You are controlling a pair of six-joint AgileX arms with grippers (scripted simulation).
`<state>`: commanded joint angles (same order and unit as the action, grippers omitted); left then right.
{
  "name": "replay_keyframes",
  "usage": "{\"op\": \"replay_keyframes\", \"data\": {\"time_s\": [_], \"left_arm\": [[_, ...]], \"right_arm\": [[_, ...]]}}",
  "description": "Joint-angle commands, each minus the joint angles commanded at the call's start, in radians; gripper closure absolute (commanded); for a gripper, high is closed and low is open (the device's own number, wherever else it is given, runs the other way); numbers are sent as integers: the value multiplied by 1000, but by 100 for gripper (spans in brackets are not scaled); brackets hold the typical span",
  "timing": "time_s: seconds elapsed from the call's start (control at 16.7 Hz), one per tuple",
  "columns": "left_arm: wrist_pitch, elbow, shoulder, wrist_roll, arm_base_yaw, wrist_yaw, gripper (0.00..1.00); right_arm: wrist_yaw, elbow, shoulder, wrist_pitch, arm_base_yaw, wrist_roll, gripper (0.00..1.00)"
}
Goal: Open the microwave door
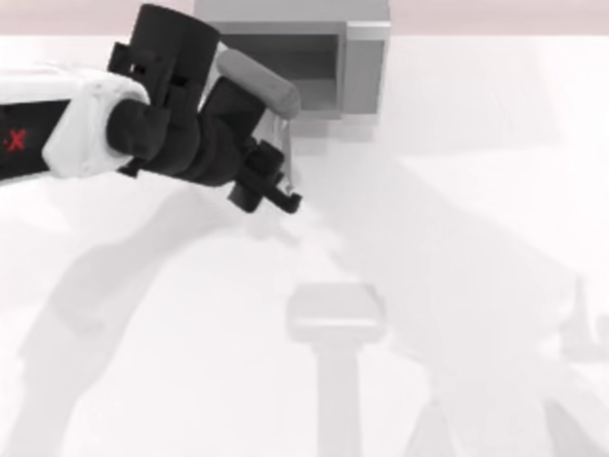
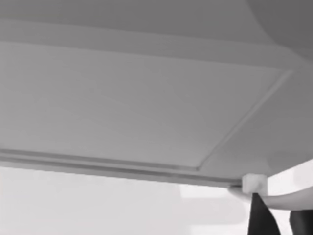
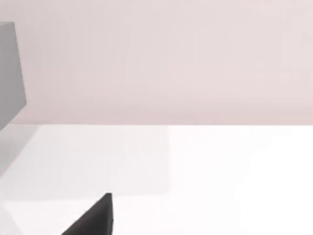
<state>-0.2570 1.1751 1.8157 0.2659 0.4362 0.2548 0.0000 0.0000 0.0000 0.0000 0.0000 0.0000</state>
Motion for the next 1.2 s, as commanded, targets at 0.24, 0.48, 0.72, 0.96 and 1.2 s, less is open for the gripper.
{"op": "replay_keyframes", "data": {"time_s": [0.24,0.48,0.72,0.96,1.2], "left_arm": [[0,0,0,0,0,0,100],[-5,-5,-1,7,1,14,100],[-13,-8,-10,51,-20,40,100],[-18,-11,-11,62,-26,47,100],[-18,-11,-11,62,-26,47,100]], "right_arm": [[0,0,0,0,0,0,0],[0,0,0,0,0,0,0],[0,0,0,0,0,0,0],[0,0,0,0,0,0,0],[0,0,0,0,0,0,0]]}}
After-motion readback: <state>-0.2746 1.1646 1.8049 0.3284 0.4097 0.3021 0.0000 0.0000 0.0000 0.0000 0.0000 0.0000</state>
